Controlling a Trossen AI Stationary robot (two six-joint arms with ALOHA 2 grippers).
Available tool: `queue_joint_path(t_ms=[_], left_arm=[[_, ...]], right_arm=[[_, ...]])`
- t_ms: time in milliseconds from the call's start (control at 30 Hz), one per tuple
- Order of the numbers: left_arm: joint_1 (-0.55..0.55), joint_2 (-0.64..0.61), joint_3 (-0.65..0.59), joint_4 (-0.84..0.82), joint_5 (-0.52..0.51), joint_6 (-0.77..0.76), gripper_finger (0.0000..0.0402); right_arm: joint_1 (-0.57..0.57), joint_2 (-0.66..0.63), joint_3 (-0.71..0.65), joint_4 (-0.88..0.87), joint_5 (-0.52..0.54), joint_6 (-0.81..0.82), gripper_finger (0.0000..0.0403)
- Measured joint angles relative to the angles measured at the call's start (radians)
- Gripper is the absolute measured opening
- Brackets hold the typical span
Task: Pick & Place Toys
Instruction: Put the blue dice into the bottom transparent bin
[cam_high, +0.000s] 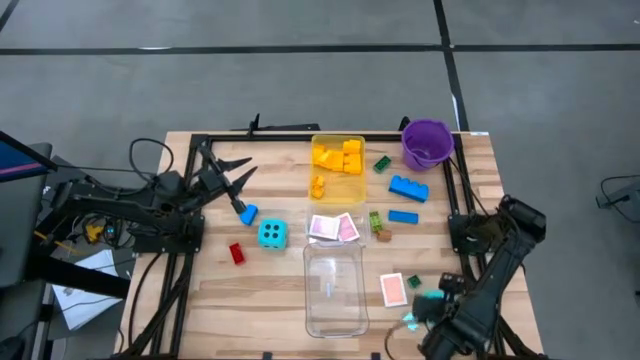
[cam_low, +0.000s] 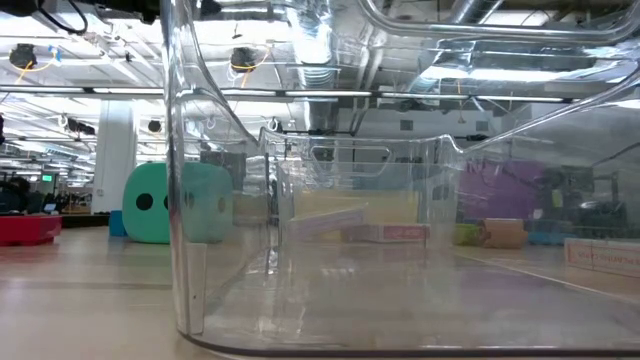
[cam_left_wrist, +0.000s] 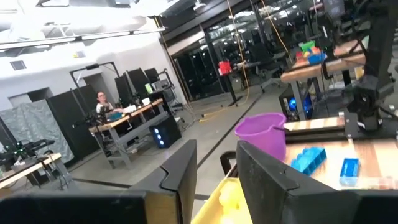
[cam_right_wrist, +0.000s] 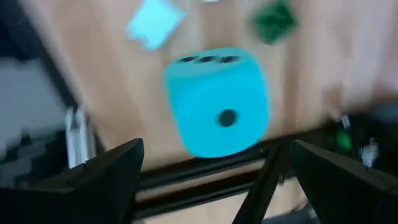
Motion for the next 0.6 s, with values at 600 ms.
queue_joint_path(t_ms=[600], left_arm=[[0.000, 0.037, 0.000, -0.048, 0.001, -0.027, 0.0108]], right_arm=[[0.042, 0.013, -0.078, 0.088, 0.065, -0.078, 0.0395]])
